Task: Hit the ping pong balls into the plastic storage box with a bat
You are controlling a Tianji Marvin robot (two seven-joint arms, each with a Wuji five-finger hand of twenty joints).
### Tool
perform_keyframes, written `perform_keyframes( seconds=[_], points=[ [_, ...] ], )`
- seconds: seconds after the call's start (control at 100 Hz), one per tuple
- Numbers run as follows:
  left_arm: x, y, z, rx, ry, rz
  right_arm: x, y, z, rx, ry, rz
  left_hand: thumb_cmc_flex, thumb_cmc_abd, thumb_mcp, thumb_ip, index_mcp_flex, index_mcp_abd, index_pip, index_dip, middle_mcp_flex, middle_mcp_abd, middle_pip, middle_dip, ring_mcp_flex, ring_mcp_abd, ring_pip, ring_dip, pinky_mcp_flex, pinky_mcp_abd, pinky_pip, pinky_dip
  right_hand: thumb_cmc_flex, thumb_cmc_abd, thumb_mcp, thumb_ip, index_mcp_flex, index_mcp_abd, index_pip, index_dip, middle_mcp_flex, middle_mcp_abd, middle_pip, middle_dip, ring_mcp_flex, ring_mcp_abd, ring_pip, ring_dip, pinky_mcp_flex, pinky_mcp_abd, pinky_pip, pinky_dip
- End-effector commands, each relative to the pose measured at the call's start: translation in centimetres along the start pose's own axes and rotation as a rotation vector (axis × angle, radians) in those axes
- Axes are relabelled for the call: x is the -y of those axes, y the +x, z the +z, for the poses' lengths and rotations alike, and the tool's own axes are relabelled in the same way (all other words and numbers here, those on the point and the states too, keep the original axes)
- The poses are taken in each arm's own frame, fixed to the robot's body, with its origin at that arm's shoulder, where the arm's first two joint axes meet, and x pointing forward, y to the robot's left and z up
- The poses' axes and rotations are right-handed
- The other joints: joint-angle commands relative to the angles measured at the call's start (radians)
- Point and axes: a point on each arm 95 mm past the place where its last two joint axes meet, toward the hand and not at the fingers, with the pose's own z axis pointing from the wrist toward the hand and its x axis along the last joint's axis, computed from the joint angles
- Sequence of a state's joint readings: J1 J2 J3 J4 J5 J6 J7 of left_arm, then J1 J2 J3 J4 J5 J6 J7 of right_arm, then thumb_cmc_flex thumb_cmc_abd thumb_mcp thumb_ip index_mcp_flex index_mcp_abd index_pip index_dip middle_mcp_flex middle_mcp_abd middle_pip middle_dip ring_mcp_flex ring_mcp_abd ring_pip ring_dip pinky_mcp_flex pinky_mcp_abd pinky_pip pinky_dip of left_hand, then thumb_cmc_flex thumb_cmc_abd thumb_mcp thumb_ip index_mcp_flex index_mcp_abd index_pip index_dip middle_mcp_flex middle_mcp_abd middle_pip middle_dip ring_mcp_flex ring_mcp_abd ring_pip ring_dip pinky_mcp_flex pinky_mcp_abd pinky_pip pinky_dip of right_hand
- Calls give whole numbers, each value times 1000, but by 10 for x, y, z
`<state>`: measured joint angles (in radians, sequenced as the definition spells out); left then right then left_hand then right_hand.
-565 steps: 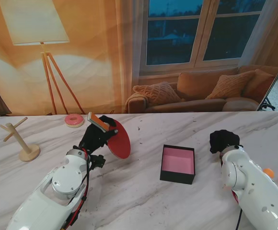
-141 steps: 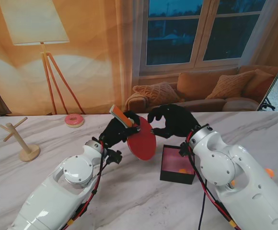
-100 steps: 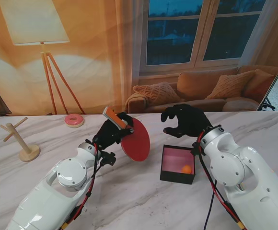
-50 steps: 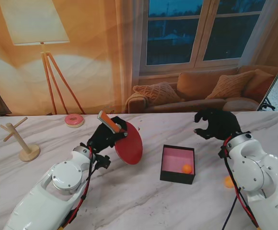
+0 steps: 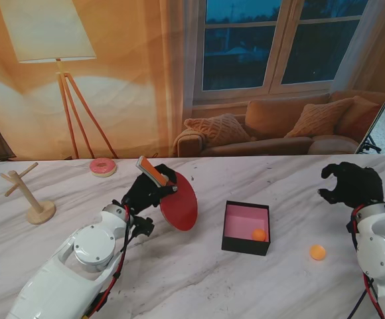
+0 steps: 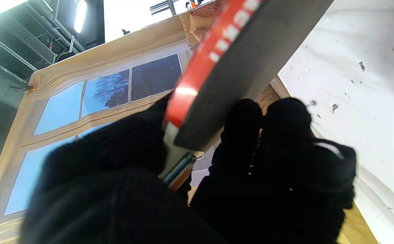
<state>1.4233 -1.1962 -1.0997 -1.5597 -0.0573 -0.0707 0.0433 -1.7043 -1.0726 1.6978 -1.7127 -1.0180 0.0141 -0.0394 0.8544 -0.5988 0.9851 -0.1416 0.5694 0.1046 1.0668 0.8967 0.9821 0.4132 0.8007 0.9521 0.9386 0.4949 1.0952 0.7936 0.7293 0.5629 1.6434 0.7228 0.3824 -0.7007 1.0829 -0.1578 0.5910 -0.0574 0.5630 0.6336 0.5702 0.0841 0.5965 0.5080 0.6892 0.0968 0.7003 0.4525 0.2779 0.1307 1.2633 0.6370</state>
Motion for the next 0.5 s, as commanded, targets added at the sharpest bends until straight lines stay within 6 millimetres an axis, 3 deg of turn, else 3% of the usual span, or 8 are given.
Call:
perform_keyframes(
  seconds=[0.0,0.49],
  points=[
    [-3,1,1,1,-12,-7,10,-18,-6,31,34,-48,21,-6,44,-31,23,24,38,17,14,-116,1,24,-5,120,32,16,11,-85,47,11,-11,-7,-10,26,-42,5,-9,-10,-36,-2,0,4,-34,-20,-20,-3,-24,-4,-20,24],
    [-8,-2,5,13,-25,-17,38,-73,-29,202,101,-156,21,-3,40,-31,21,24,38,17,13,-116,2,23,-6,121,33,16,12,-86,47,11,-20,-5,-24,24,-87,-10,-39,-29,-100,-14,-29,-8,-92,-20,-90,-21,-71,-3,-93,28]
  ],
)
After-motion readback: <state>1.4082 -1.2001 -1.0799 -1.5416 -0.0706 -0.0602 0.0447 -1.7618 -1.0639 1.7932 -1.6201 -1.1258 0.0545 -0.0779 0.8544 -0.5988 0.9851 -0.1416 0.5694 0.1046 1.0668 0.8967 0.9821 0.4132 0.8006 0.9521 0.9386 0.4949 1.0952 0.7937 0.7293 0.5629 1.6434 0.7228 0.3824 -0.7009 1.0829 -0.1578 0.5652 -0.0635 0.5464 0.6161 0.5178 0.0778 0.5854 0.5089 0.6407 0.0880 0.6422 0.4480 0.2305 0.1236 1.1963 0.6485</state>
